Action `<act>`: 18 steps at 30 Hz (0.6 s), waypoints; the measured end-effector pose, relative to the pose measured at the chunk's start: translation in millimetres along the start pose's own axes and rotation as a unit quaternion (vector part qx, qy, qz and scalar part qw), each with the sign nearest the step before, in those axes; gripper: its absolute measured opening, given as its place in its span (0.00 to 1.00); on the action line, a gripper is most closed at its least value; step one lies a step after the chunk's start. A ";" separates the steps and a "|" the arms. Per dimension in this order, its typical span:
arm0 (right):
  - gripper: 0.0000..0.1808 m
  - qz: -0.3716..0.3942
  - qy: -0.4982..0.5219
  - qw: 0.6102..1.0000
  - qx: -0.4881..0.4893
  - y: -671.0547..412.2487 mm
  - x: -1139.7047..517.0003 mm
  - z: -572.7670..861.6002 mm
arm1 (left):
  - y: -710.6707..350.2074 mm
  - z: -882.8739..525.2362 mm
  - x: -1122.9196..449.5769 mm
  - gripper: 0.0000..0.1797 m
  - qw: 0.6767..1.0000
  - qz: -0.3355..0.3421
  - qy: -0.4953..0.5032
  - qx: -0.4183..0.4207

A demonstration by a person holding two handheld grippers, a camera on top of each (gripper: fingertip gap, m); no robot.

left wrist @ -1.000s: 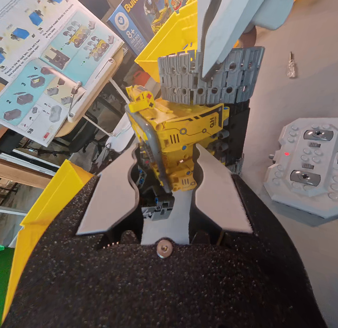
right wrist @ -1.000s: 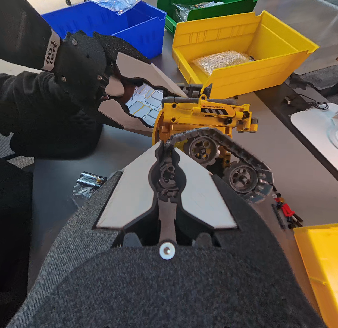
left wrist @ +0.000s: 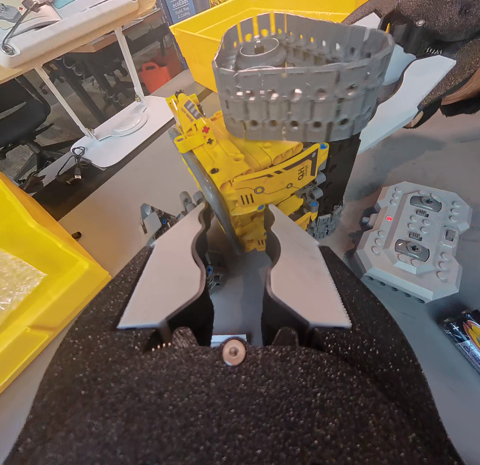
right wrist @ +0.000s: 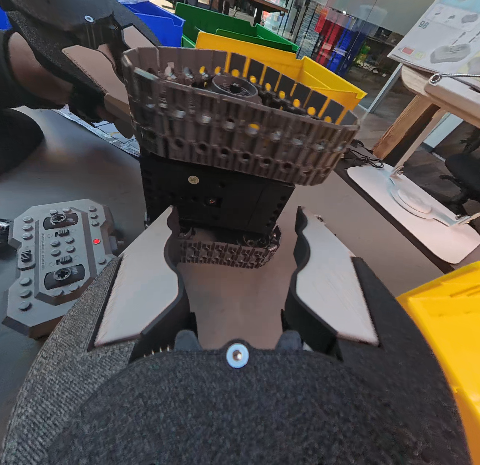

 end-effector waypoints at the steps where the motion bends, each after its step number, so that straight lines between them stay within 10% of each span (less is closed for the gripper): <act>1: 0.50 0.001 0.002 1.000 0.000 0.1 -0.4 -2.1 | -0.3 0.3 -0.3 0.22 1.000 -0.001 -0.002 -0.001; 18: 0.45 0.030 -0.009 0.999 0.044 -6.2 3.6 -12.1 | -0.2 2.9 -1.1 0.21 1.000 -0.004 0.001 0.005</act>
Point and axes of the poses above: each gripper's, where its closed fingertips meet, x back along the fingers, y out of its underside, z = x × y across the jaws, the point moved 7 cm from there along x, back along the fingers, and after that the axes turned 9 degrees about y, right-handed, at the moved point
